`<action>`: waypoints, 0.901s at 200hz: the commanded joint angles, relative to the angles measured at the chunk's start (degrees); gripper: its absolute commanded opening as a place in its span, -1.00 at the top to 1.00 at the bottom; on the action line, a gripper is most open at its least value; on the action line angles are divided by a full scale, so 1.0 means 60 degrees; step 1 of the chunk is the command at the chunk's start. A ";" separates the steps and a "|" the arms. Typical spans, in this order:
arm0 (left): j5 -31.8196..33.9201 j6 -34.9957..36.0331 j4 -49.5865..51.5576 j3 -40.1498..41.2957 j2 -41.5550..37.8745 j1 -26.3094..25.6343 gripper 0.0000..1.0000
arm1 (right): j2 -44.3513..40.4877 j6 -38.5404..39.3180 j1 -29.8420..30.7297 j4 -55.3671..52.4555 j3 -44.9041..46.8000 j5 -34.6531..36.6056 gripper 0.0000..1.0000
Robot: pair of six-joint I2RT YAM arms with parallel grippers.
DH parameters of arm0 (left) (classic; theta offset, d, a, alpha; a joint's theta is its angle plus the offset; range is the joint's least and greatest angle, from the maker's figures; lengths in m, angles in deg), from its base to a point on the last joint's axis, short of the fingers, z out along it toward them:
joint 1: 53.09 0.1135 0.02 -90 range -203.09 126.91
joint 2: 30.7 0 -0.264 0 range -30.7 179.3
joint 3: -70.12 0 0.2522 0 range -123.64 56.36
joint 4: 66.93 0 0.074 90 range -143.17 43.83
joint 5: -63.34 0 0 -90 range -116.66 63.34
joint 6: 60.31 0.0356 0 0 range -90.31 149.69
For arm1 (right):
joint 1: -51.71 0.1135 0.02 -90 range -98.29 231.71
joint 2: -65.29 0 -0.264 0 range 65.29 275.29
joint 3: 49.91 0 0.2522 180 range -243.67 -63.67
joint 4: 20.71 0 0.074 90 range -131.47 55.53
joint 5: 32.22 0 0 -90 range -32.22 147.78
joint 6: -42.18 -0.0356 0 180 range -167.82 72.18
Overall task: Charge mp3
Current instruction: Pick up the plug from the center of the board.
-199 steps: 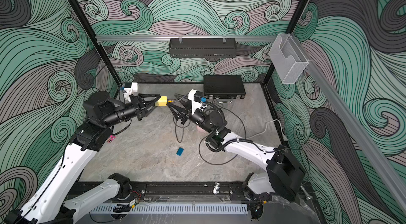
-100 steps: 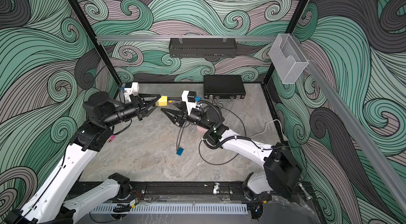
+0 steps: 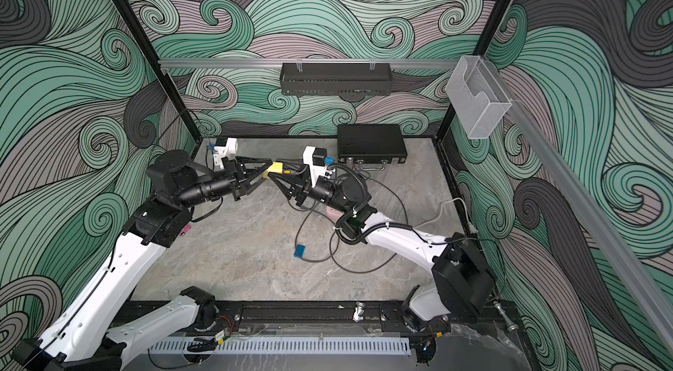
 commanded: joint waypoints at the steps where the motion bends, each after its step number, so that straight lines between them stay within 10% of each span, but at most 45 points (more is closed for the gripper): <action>1: -0.0079 0.0297 -0.0024 -0.0152 0.0180 -0.0090 0.40 | -0.0495 0.0262 0.0050 -0.0067 -0.0178 -0.0342 0.91; 40: -0.0196 0.0136 -0.0490 -0.0072 0.0443 -0.0079 0.26 | -0.1500 0.0949 0.0046 -0.1674 -0.0057 -0.0490 1.00; 62: -0.0353 0.0212 -0.0407 -0.0154 0.0572 -0.0105 -0.20 | -0.1887 0.1364 0.0041 -0.2726 -0.0122 -0.0566 1.00; 108: -0.0413 0.0216 -0.0986 0.0105 0.0365 -0.0120 0.20 | -0.2281 0.1684 0.0052 -0.3590 -0.0051 -0.0341 1.00; 180: -0.0166 0.0501 0.0564 0.0746 -0.0116 -0.0148 -0.30 | -0.2238 0.1934 0.0027 -0.4099 -0.0342 0.0403 1.00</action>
